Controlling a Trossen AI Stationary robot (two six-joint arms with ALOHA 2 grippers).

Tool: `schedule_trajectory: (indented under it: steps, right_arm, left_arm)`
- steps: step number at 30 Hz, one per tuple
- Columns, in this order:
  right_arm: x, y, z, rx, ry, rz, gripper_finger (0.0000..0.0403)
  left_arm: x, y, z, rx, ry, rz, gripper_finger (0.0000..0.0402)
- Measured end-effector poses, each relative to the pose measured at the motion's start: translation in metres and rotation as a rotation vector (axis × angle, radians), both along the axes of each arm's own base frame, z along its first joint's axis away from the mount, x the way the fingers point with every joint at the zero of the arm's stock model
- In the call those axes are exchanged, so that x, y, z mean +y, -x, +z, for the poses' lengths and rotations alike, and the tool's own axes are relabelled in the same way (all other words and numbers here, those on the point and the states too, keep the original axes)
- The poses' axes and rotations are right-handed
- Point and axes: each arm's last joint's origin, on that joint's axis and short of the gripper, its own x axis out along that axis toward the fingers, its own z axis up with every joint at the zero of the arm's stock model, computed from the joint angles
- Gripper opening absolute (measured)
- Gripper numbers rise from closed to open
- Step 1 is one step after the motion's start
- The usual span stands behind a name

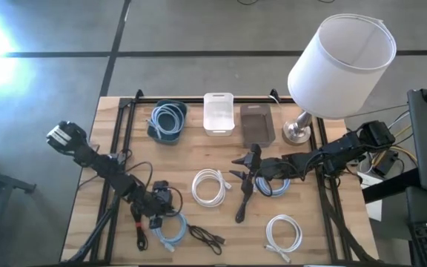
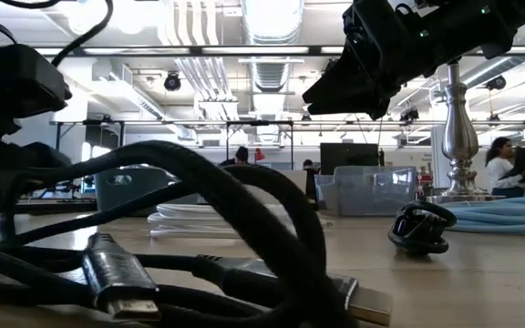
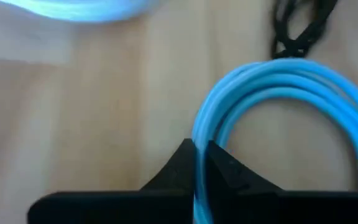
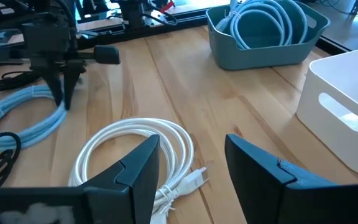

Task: Pick & Place USB Port
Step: Put the bottom blue HDMI cable into the blue bin

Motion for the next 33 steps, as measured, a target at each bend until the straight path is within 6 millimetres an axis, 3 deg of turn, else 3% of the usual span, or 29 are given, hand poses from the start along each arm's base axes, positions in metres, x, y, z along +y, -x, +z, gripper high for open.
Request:
schedule_trajectory:
  steps: [6,12,19,26,29,33]
  right_arm:
    - [0.0,0.0,0.0,0.0,0.0,0.0,0.0178]
    - [0.0,0.0,0.0,0.001,0.0,-0.001,0.018]
    - [0.0,0.0,0.0,0.002,0.004,0.001,0.0178]
    - [0.0,0.0,0.0,0.002,0.01,0.003,0.0177]
    - [0.0,0.0,0.0,0.001,0.01,0.003,0.0178]
    - [0.0,0.0,0.0,0.001,0.009,0.003,0.0175]
  left_arm:
    - [0.011,0.004,0.024,-0.168,-0.159,0.06,0.004]
    - [0.028,0.019,0.054,-0.26,-0.333,0.138,0.0018]
    - [0.051,0.029,0.106,-0.383,-0.631,0.415,0.0029]
    - [0.078,0.02,0.162,-0.477,-0.754,0.714,0.0025]
    - [0.097,0.014,0.176,-0.453,-0.783,0.824,0.0027]
    - [0.128,0.008,0.18,-0.387,-0.821,0.995,0.0032]
